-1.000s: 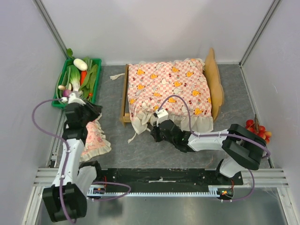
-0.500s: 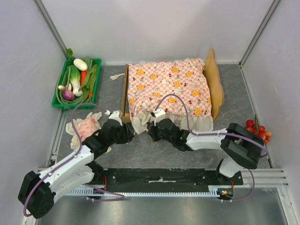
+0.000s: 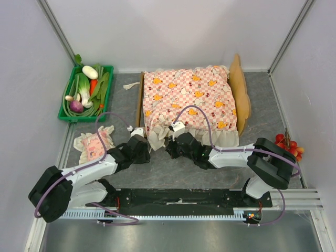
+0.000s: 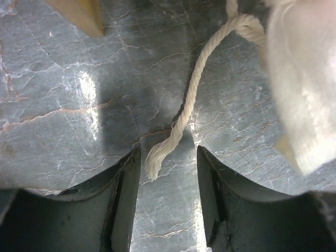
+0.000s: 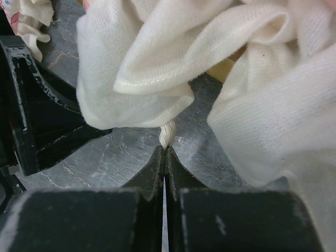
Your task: Set up the pet bed
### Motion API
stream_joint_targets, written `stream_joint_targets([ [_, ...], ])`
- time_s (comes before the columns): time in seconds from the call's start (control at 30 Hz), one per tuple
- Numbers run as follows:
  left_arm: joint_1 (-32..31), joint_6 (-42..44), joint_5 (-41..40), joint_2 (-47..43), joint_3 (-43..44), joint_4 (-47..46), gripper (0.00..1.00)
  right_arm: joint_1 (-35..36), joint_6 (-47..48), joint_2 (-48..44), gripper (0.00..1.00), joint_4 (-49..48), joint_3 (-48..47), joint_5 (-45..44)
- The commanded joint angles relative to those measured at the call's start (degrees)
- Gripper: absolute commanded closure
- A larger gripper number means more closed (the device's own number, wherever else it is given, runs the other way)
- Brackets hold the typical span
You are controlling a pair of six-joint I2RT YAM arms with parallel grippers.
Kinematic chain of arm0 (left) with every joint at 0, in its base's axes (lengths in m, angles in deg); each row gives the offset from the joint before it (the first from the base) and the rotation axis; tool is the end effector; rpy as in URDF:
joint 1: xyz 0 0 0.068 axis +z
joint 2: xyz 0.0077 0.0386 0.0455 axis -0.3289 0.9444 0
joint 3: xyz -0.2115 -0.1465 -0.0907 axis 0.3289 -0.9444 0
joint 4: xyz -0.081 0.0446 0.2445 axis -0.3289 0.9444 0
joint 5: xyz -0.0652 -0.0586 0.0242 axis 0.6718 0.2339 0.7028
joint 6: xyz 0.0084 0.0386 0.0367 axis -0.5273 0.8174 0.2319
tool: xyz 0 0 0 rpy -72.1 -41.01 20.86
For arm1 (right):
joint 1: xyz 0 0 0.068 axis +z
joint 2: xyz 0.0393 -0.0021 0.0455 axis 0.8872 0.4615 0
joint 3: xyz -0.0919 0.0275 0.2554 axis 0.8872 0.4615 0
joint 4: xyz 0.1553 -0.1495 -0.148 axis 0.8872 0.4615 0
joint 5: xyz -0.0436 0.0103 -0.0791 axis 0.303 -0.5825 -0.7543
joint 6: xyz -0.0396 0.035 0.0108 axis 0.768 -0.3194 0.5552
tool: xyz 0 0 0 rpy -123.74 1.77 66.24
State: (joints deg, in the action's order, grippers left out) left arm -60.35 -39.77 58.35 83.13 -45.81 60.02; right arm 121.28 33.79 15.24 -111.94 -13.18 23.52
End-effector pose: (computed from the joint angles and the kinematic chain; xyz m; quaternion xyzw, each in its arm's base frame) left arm 0.1503 -0.1210 0.1549 0.0094 0.9467 -0.1080 0.3035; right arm 0.1690 0.2681 0.1691 -0.1509 0.8470 0.3185 0.3980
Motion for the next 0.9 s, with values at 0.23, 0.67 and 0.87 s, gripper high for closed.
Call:
stream_joint_targets([
  [0.23,-2.2,2.1,-2.5,4.1,2.4,-0.9,0.78,0.0,-0.6,-0.4,0.99,-2.9,-1.7,1.4],
  [0.67,14.6,8.7,-0.7,-7.1,7.7,0.5,0.98,-0.1,-0.3,-0.1,0.99,-1.7,-3.5,2.2],
  [0.87,34.3,9.5,9.1,-6.2,9.8,-4.7,0.98,-1.2,0.3,0.4,1.0,1.4,-4.5,-0.8],
])
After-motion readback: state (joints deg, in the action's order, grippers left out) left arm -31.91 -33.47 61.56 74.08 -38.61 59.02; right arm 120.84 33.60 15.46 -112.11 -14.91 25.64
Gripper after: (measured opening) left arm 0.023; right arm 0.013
